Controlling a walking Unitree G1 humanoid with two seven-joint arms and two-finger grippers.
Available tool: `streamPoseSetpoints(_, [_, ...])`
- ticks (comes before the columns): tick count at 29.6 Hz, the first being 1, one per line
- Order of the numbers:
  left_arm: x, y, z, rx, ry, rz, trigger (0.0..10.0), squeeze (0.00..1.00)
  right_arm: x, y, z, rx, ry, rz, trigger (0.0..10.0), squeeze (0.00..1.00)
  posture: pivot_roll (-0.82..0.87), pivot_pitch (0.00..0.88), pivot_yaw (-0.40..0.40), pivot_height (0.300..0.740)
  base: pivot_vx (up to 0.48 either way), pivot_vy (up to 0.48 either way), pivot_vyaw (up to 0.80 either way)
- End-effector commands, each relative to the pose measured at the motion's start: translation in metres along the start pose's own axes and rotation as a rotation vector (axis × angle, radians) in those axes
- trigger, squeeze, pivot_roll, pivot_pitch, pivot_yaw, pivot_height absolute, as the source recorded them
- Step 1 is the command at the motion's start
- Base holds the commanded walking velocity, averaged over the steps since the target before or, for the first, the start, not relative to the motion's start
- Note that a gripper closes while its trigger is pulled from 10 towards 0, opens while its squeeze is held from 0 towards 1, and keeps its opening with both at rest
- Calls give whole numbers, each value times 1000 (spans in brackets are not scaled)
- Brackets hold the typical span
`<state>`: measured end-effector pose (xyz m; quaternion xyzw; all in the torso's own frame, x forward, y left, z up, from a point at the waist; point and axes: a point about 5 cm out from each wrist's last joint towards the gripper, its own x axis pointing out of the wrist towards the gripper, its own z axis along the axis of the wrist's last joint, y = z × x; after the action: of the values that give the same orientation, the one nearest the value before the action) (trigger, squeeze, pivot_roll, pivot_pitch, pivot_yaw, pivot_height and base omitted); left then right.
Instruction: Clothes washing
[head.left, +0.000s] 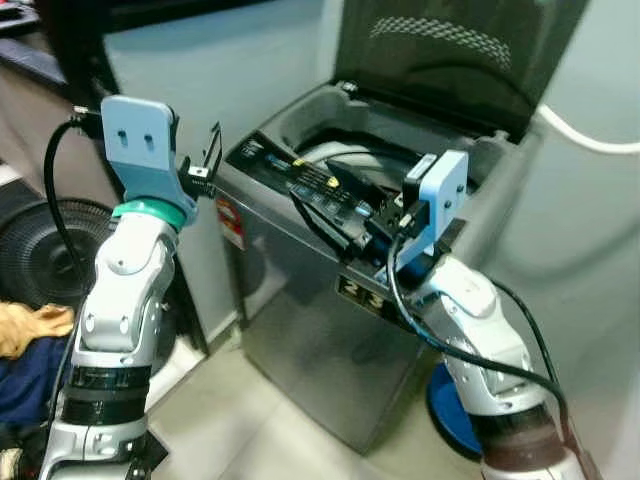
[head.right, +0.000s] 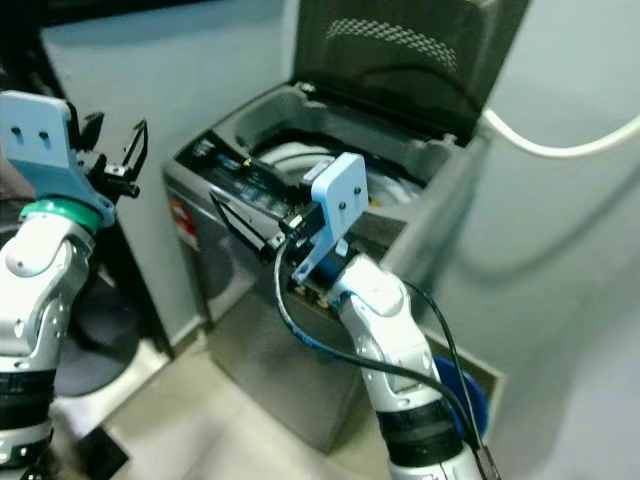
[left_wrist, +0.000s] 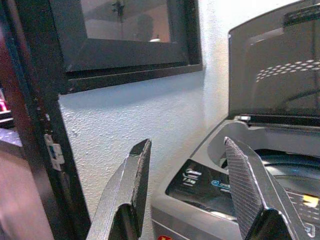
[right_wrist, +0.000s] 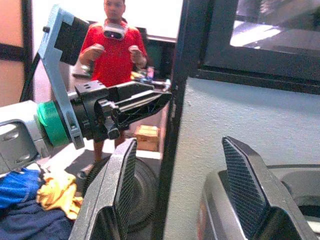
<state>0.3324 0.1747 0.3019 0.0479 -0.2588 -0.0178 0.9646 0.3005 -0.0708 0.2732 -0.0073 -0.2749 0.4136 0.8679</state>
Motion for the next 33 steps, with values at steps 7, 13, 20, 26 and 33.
streamPoseSetpoints(7, [-1, -2, -5, 11, 20, -14, 10000, 0, -4, -2, 1, 29, -2, -8, 10000, 0, 56, 4, 17, 740, 0, 0, 788])
streamPoseSetpoints(13, [-1, -2, -6, 18, 23, -22, 10000, 0, -5, -4, 0, 36, 2, -23, 10000, 0, 58, 5, 19, 740, 0, 0, 785])
streamPoseSetpoints(20, [-6, -4, -13, 30, 51, -38, 10000, 0, -10, -13, -12, 35, 44, -122, 10000, 0, 59, 5, 22, 740, 0, 0, 781])
streamPoseSetpoints(26, [-40, -13, -52, 40, 196, -85, 10000, 0, -49, -37, -52, 36, 203, -393, 10000, 0, 67, 9, 16, 740, 0, 0, 781])
streamPoseSetpoints(33, [-96, -34, -111, 33, 411, -182, 10000, 0, -118, -30, -103, 90, 436, -539, 10000, 0, 63, 11, 8, 740, 0, 0, 778])
